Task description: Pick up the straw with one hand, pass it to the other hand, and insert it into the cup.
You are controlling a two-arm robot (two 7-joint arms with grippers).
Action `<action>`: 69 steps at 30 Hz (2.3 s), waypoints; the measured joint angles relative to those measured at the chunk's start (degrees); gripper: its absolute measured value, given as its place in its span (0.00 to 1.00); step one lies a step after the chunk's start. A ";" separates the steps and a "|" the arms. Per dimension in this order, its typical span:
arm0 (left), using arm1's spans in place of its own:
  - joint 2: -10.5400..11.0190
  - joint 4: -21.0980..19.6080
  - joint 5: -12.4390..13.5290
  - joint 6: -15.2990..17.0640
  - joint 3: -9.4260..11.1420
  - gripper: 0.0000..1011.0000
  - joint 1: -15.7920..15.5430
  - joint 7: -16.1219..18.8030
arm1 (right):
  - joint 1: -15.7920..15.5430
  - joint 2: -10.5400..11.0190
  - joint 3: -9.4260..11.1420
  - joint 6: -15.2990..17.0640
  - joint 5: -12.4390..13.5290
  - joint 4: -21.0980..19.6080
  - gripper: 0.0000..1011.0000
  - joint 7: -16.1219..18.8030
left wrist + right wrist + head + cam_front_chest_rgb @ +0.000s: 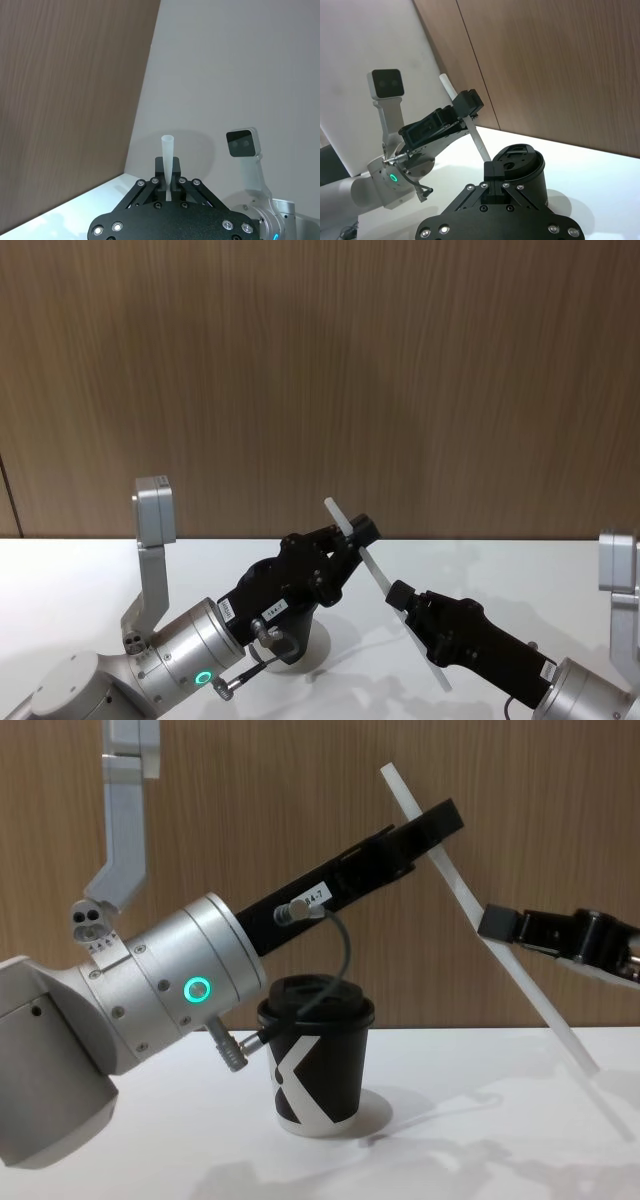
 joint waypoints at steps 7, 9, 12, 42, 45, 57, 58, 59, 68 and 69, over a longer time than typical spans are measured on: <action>-0.06 0.23 -0.06 -0.07 -0.22 0.02 0.08 0.00 | 0.22 0.19 -0.27 -0.10 0.27 0.13 0.00 -0.19; -0.05 0.26 -0.09 -0.10 -0.30 0.02 0.12 0.00 | 0.29 0.23 -0.34 -0.12 0.34 0.16 0.00 -0.24; -0.01 0.27 -0.11 -0.15 -0.40 0.02 0.22 0.01 | 0.33 0.26 -0.41 -0.14 0.41 0.19 0.00 -0.27; 0.83 -1.99 0.72 -0.86 -1.41 0.02 1.41 1.72 | 0.54 0.44 -0.64 -0.25 0.63 0.31 0.75 -0.44; 1.30 -3.06 1.31 -0.86 -1.50 0.02 1.31 2.32 | 0.54 0.44 -0.64 -0.25 0.63 0.31 0.83 -0.44; 4.46 -8.61 4.31 1.41 -1.50 0.02 0.36 5.64 | 0.55 0.44 -0.64 -0.24 0.63 0.31 0.99 -0.44; 5.05 -9.51 4.70 1.98 -1.43 0.02 0.21 6.17 | 0.55 0.44 -0.64 -0.24 0.63 0.31 0.99 -0.43; 5.32 -9.91 4.89 2.26 -1.40 0.02 0.15 6.44 | 0.54 0.44 -0.64 -0.24 0.63 0.31 0.99 -0.43; 8.52 -15.35 6.89 6.46 -0.96 0.02 -0.40 10.27 | 0.55 0.44 -0.64 -0.24 0.62 0.31 0.99 -0.43; 8.80 -15.85 7.02 6.78 -0.90 0.01 -0.47 10.55 | 0.55 0.44 -0.64 -0.24 0.62 0.31 0.99 -0.43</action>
